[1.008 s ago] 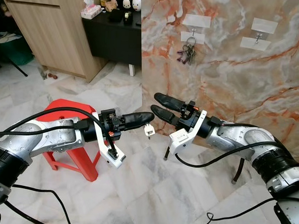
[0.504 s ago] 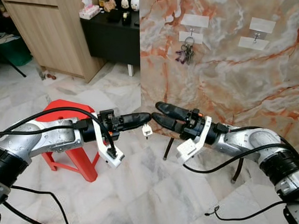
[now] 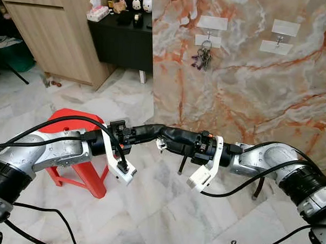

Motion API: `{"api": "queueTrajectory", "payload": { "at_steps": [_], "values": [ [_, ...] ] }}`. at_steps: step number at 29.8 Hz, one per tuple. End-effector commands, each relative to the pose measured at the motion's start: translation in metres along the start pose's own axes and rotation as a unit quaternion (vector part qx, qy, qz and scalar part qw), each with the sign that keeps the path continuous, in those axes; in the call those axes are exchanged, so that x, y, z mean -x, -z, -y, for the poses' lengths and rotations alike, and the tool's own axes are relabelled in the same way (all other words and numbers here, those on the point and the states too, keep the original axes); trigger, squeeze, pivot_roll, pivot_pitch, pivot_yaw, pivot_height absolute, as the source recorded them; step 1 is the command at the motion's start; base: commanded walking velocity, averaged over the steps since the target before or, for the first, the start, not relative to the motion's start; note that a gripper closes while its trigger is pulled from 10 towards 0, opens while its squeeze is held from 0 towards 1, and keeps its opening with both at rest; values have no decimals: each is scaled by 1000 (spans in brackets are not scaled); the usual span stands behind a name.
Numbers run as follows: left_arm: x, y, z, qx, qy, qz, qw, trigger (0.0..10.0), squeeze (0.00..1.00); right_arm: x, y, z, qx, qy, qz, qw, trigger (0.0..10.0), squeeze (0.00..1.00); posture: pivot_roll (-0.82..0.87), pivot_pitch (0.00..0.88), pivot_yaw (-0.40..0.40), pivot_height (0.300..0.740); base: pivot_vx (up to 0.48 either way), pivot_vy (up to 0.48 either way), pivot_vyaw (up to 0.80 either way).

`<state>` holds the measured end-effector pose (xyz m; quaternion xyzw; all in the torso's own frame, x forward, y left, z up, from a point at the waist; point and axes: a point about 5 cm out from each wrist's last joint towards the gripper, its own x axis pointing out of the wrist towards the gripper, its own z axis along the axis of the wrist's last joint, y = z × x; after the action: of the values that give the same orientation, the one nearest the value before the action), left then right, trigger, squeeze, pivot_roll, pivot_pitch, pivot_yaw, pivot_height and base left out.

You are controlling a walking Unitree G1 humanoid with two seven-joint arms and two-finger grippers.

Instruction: Hang keys on a hook

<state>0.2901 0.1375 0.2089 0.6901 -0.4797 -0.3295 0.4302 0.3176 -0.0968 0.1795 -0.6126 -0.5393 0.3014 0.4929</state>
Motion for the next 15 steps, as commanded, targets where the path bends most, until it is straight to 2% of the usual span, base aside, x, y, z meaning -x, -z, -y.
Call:
{"api": "queueTrajectory", "payload": {
  "at_steps": [1, 14, 15],
  "values": [
    [2, 1, -2, 6, -1, 0, 1000, 10000, 0, -2, -4, 2, 2, 9, 11, 1000, 10000, 0, 147, 122, 27, 740, 0, 0, 0],
    [0, 0, -2, 18, 0, 2, 1000, 10000, 0, -4, -7, -2, 17, 3, 27, 999, 10000, 0, 148, 125, 29, 740, 0, 0, 0],
    [0, 0, -2, 19, 1, 1, 1000, 10000, 0, -4, -7, -3, 17, 1, 28, 999, 8588, 0, 148, 125, 29, 740, 0, 0, 0]
  ]
}}
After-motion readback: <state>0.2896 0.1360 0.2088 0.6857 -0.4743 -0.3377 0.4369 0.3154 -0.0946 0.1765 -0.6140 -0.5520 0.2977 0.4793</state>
